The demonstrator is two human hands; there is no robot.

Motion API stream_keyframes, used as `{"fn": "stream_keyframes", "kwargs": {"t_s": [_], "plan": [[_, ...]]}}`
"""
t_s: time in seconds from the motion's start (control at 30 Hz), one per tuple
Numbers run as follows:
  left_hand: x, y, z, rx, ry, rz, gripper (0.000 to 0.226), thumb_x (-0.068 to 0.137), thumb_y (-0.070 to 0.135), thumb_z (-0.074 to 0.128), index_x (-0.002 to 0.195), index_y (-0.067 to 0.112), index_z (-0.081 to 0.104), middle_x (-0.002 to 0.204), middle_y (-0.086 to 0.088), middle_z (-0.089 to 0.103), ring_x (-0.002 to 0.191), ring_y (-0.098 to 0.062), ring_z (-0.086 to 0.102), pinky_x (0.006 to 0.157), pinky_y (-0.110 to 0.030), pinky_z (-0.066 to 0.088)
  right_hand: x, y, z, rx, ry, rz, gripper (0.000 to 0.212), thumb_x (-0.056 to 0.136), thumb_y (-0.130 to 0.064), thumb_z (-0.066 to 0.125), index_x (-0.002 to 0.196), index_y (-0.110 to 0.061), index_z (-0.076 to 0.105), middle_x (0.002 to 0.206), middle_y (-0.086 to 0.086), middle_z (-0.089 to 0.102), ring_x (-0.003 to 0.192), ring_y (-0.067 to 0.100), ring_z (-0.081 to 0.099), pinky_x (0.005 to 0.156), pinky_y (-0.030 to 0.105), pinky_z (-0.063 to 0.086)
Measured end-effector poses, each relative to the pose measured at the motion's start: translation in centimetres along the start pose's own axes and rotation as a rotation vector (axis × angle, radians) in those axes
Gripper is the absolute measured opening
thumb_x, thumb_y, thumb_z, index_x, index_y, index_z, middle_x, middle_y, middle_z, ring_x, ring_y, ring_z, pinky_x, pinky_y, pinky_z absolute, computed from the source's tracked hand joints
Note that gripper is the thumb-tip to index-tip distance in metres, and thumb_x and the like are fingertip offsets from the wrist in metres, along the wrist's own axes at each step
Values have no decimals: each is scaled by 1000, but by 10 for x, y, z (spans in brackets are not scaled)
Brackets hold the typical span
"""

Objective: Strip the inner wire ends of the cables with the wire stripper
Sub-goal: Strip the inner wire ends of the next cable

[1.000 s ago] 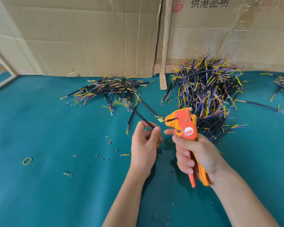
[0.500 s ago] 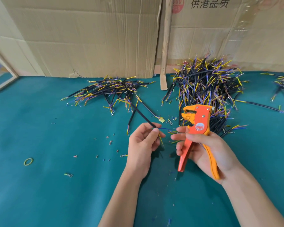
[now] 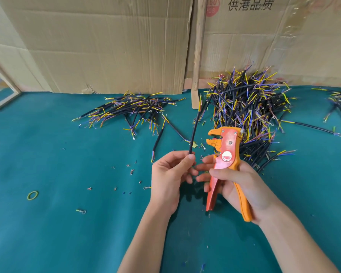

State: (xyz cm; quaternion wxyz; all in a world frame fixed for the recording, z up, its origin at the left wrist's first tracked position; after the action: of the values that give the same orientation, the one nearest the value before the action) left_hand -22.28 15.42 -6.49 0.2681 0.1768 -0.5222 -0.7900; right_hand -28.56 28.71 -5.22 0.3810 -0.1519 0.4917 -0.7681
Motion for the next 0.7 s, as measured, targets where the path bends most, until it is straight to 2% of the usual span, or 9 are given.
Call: {"fn": "stream_keyframes", "kwargs": {"t_s": [0.1, 0.2, 0.27, 0.37, 0.5, 0.6, 0.7], "plan": [[-1, -1, 0, -38, -1, -23, 2, 86, 3, 72, 87, 5, 73, 74, -14, 68, 59, -21, 68, 49, -23, 51, 0, -3, -2, 9, 9, -15, 39, 72, -1, 70, 110, 5, 63, 102, 26, 70, 87, 38, 68, 64, 40, 54], [-1, -1, 0, -13, -12, -30, 5, 86, 5, 74, 84, 9, 75, 77, -14, 71, 61, -22, 70, 45, -23, 50, -1, -4, -1, 34, 5, -14, 40, 73, -3, 70, 112, 5, 62, 101, 24, 70, 86, 37, 68, 64, 40, 55], [0, -1, 1, 43, -18, -11, 10, 85, 7, 76, 78, 14, 75, 76, -13, 72, 54, -19, 67, 40, -21, 44, -2, -4, 1, 53, -14, 1, 41, 74, -5, 70, 113, 5, 62, 103, 25, 71, 82, 36, 68, 65, 39, 56], [0, 1, 0, 138, 7, 51, 13, 85, 9, 78, 75, 16, 74, 73, -8, 68, 39, -15, 50, 35, -19, 35, -3, -4, 3, 56, -31, 30, 41, 75, -8, 71, 112, 5, 62, 112, 30, 70, 80, 34, 67, 64, 38, 55], [-1, 1, 2, 216, -5, 94, 11, 87, 9, 76, 82, 6, 67, 65, -7, 57, 41, -16, 54, 37, -22, 40, -3, -4, -1, 50, 3, 29, 43, 75, -7, 69, 115, 5, 59, 112, 30, 70, 90, 38, 70, 66, 37, 57], [-1, -1, 6, 343, -25, 121, 15, 90, 17, 76, 83, 12, 63, 65, -7, 51, 38, -15, 49, 34, -21, 37, -2, -2, -2, 34, 27, 44, 48, 74, -3, 71, 120, 6, 58, 114, 28, 70, 97, 45, 69, 66, 39, 56], [0, -2, 8, 422, -32, 132, 17, 93, 24, 72, 84, 19, 59, 72, -19, 55, 35, -15, 44, 35, -20, 32, -2, -1, -2, 38, 36, 56, 48, 73, -6, 70, 118, 4, 59, 112, 27, 70, 102, 51, 67, 68, 40, 54]]}}
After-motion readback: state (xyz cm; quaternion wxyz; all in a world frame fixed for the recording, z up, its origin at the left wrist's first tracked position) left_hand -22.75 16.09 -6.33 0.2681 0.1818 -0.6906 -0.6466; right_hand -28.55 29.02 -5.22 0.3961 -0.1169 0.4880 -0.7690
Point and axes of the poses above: each hand's wrist, its own x-axis towards the middle knuckle, its own z-axis out of the palm, y = z × x, the point moved 8 cm from there along x, towards the middle knuckle
